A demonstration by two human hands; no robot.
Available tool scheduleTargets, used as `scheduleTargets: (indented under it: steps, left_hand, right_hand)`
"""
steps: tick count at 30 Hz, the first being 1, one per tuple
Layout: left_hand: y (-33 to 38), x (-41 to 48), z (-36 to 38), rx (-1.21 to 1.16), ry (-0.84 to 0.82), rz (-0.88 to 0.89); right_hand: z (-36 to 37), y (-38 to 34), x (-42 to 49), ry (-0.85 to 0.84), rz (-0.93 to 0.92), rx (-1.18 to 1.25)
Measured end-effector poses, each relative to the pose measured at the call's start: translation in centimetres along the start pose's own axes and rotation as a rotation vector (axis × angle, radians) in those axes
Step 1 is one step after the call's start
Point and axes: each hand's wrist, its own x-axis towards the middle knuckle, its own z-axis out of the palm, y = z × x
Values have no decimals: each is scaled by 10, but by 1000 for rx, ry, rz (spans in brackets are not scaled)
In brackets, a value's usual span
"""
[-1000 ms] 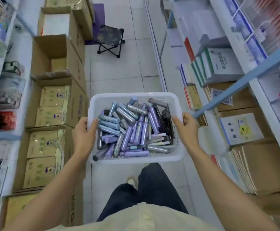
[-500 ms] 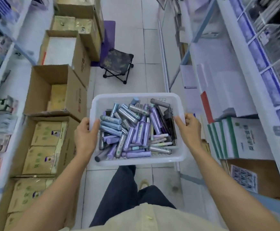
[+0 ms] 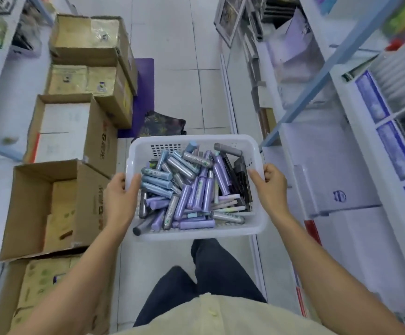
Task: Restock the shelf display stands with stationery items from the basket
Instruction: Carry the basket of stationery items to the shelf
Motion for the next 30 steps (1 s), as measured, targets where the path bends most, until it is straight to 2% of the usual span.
scheduleTargets:
  steps: [7, 14, 30]
  left_hand:
    - [55, 136, 34, -14, 41, -37]
    - [108, 270, 66, 15, 11, 28]
    - [257, 525, 198, 48, -66, 103]
  right_hand:
    - [33, -52, 153, -46, -18, 20]
    - [64, -92, 274, -3, -16, 28]
    - [63, -146, 567, 98, 61, 96]
